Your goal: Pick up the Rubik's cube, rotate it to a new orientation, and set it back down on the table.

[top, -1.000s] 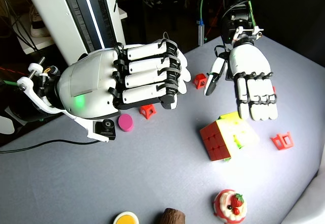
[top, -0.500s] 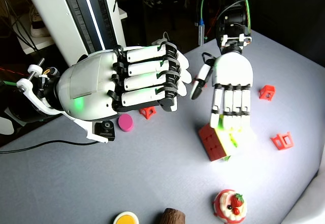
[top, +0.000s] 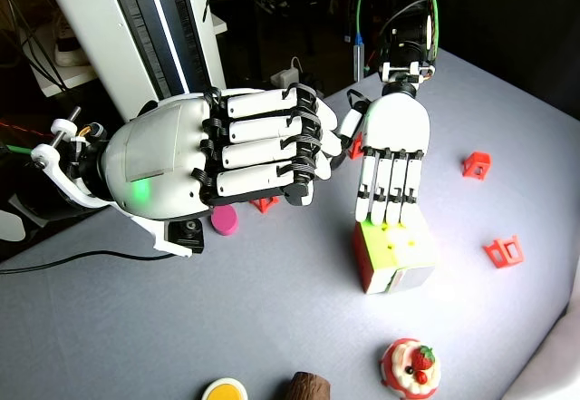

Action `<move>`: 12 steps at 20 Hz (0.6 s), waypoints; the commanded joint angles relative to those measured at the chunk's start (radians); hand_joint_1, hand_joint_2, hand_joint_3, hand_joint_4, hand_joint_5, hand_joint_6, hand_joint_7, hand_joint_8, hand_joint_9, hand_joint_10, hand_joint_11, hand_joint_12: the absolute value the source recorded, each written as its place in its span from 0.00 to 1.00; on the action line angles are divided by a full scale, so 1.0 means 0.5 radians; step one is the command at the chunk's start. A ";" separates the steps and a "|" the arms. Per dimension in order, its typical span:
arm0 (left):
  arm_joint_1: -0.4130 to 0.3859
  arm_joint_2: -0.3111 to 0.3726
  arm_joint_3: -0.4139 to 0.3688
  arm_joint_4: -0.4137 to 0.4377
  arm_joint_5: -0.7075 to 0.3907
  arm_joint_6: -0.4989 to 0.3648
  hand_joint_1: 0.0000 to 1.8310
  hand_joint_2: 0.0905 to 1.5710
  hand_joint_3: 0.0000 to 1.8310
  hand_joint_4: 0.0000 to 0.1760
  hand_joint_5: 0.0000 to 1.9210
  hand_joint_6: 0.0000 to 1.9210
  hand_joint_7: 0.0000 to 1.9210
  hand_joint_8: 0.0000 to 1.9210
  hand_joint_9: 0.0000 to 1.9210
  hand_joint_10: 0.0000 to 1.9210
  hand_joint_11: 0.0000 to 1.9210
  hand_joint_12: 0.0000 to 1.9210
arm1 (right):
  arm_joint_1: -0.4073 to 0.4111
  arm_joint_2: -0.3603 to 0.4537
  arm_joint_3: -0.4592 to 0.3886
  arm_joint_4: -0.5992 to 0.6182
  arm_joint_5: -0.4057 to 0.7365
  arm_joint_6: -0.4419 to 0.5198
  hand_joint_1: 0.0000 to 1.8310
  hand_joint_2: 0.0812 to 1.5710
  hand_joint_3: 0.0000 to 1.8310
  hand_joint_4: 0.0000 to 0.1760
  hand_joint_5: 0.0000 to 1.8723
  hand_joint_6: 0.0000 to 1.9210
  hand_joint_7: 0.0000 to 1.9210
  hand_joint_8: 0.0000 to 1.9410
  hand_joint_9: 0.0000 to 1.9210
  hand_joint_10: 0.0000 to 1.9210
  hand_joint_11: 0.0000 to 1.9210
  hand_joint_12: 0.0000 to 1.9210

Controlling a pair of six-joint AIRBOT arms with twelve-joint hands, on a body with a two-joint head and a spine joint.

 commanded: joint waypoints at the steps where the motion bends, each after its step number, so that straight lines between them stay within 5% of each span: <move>1: -0.005 -0.005 -0.014 0.018 -0.123 -0.016 0.00 0.78 0.00 0.19 0.00 0.00 0.00 0.00 0.00 0.00 0.00 0.00 | 0.020 -0.002 0.002 0.055 0.244 0.012 0.00 0.89 0.00 0.00 0.04 0.58 0.07 0.48 0.03 0.71 0.00 0.95; 3: -0.006 -0.010 -0.014 0.041 -0.108 -0.029 0.00 0.78 0.00 0.17 0.00 0.00 0.00 0.00 0.00 0.00 0.00 0.00 | 0.020 -0.004 0.005 0.058 0.244 0.012 0.00 0.89 0.00 0.00 0.04 0.58 0.07 0.47 0.03 0.70 0.00 0.95; 6: -0.010 -0.008 -0.007 0.032 -0.131 -0.041 0.00 0.78 0.00 0.27 0.00 0.00 0.00 0.00 0.00 0.00 0.00 0.00 | 0.016 -0.004 0.006 0.064 0.244 0.012 0.00 0.89 0.00 0.00 0.01 0.50 0.06 0.37 0.01 0.63 0.00 0.87; 8: -0.001 0.006 -0.006 -0.014 -0.190 -0.041 0.00 0.76 0.00 0.37 0.00 0.00 0.00 0.00 0.00 0.00 0.00 0.00 | 0.016 -0.004 0.008 0.067 0.245 0.012 0.00 0.88 0.00 0.00 0.00 0.27 0.02 0.22 0.00 0.45 0.00 0.73; 9: 0.009 0.028 -0.011 -0.062 -0.266 -0.041 0.00 0.76 0.00 0.37 0.00 0.00 0.00 0.00 0.00 0.00 0.00 0.00 | 0.016 -0.004 0.010 0.070 0.245 0.012 0.00 0.88 0.00 0.00 0.00 0.15 0.02 0.14 0.00 0.36 0.00 0.58; 10: 0.013 0.047 -0.018 -0.088 -0.320 -0.041 0.00 0.76 0.00 0.36 0.00 0.00 0.00 0.00 0.00 0.00 0.00 0.00 | 0.016 -0.003 0.010 0.072 0.251 0.012 0.00 0.87 0.00 0.00 0.00 0.03 0.00 0.03 0.00 0.20 0.00 0.23; 11: 0.019 0.071 -0.023 -0.137 -0.399 -0.037 0.00 0.77 0.00 0.41 0.00 0.00 0.00 0.00 0.00 0.00 0.00 0.00 | 0.016 0.001 0.010 0.078 0.264 0.012 0.00 0.86 0.00 0.00 0.00 0.01 0.00 0.01 0.00 0.04 0.00 0.05; 12: 0.024 0.092 -0.032 -0.182 -0.453 -0.022 0.00 0.76 0.00 0.41 0.00 0.00 0.00 0.00 0.00 0.00 0.00 0.00 | 0.016 0.004 0.010 0.082 0.269 0.012 0.00 0.86 0.00 0.00 0.00 0.00 0.00 0.00 0.00 0.01 0.00 0.01</move>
